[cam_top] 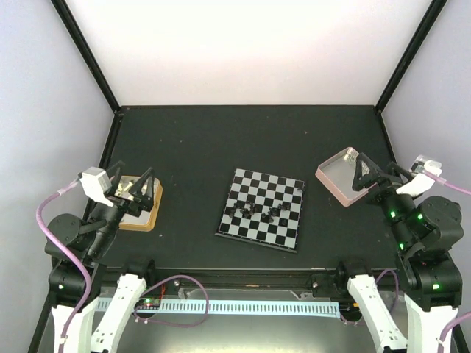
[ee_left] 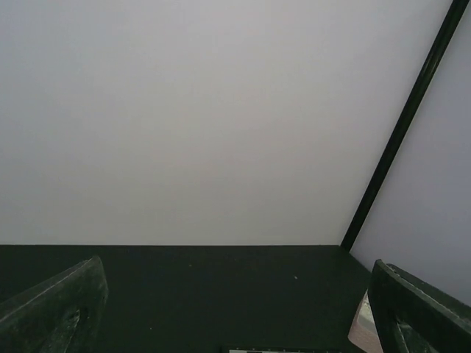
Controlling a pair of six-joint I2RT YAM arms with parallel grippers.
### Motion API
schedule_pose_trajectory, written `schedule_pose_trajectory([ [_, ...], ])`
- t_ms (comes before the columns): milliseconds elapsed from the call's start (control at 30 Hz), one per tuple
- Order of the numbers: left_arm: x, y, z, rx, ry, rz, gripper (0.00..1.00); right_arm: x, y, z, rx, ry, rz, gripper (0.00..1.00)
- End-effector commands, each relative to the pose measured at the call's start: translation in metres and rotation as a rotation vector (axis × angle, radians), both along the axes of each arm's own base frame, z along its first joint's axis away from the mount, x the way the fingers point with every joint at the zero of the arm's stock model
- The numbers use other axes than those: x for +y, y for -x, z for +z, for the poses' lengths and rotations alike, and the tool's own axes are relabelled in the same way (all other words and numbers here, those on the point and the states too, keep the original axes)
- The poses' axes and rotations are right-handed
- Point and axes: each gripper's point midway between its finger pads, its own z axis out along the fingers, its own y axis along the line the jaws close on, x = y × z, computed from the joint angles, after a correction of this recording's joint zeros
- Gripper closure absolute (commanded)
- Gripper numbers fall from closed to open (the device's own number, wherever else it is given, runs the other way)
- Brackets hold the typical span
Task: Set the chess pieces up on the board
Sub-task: Pick up the chess piece from the chessboard.
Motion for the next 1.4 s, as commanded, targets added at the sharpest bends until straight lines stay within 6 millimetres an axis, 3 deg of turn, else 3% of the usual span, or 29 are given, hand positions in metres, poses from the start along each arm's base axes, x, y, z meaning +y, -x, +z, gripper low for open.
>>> schedule_pose_trajectory([
  [0,-0.001,-0.002,0.000,-0.009,0.008,-0.005,0.01,0.017,0.002,-0.027,0.073,-0.027,0.099,0.00],
  [200,-0.001,-0.006,-0.013,-0.027,-0.011,-0.001,0.01,0.055,-0.004,-0.079,0.176,-0.138,0.310,0.00],
  [433,-0.040,-0.025,-0.054,0.026,0.015,-0.236,0.01,0.069,-0.023,-0.155,0.362,-0.176,0.382,0.04],
  [600,-0.060,-0.057,-0.100,0.203,0.110,-0.343,0.01,0.063,-0.042,-0.207,0.520,-0.156,0.328,0.19],
  [767,-0.077,-0.073,-0.134,0.369,0.133,-0.411,0.02,0.064,-0.058,-0.249,0.645,-0.144,0.318,0.34],
  [967,-0.088,-0.081,-0.171,0.507,0.126,-0.420,0.01,0.074,-0.069,-0.282,0.765,-0.021,0.295,0.40],
  [1200,-0.108,-0.087,-0.197,0.567,0.058,-0.456,0.01,0.117,-0.053,-0.310,0.888,0.232,0.369,0.43],
  [1367,-0.114,-0.094,-0.207,0.595,0.040,-0.447,0.01,0.142,-0.044,-0.331,0.948,0.354,0.416,0.50],
])
